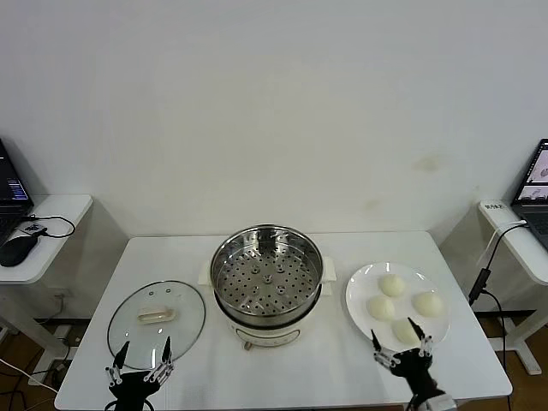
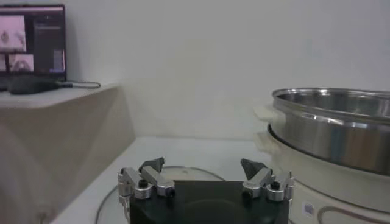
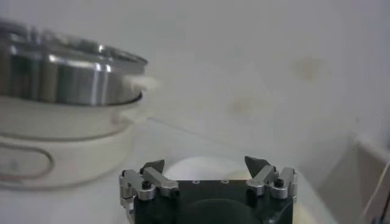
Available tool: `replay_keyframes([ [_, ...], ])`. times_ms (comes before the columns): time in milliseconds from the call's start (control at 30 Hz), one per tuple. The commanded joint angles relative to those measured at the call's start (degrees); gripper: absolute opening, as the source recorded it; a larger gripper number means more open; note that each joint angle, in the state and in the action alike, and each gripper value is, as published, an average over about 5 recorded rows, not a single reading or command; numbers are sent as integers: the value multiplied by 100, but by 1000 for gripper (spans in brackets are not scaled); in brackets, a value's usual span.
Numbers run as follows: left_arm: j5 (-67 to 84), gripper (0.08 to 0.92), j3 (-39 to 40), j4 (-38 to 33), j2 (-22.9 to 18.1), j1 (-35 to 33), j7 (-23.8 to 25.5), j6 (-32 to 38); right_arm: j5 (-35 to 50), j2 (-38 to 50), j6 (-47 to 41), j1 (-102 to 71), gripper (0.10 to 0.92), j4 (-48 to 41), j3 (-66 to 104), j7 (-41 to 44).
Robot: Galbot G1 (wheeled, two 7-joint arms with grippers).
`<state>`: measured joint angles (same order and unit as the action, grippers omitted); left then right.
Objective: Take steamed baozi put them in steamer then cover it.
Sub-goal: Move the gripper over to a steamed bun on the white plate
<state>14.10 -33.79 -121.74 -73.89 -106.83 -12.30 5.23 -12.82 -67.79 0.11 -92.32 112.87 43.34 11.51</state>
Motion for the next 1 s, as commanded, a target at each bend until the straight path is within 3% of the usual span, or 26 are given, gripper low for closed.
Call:
replay_keyframes([
  [33, -189, 823, -69, -11, 10, 42, 54, 15, -786, 799, -304, 495, 822, -158, 430, 324],
  [267, -286, 823, -115, 36, -16, 86, 136, 70, -1336, 2240, -288, 1427, 823, -849, 349, 1576],
  [533, -383, 823, -162, 35, -43, 80, 137, 84, -850, 3882, -200, 3440, 823, -1874, -1413, 2928],
  [800, -396, 823, -247, 19, -44, 95, 118, 83, -67, 4251, 103, 7004, 823, -3328, -5260, 4267],
  [1000, -404, 823, -286, 28, -39, 116, 115, 66, 261, 4202, 24, 8080, 823, -3643, -6881, 5113],
])
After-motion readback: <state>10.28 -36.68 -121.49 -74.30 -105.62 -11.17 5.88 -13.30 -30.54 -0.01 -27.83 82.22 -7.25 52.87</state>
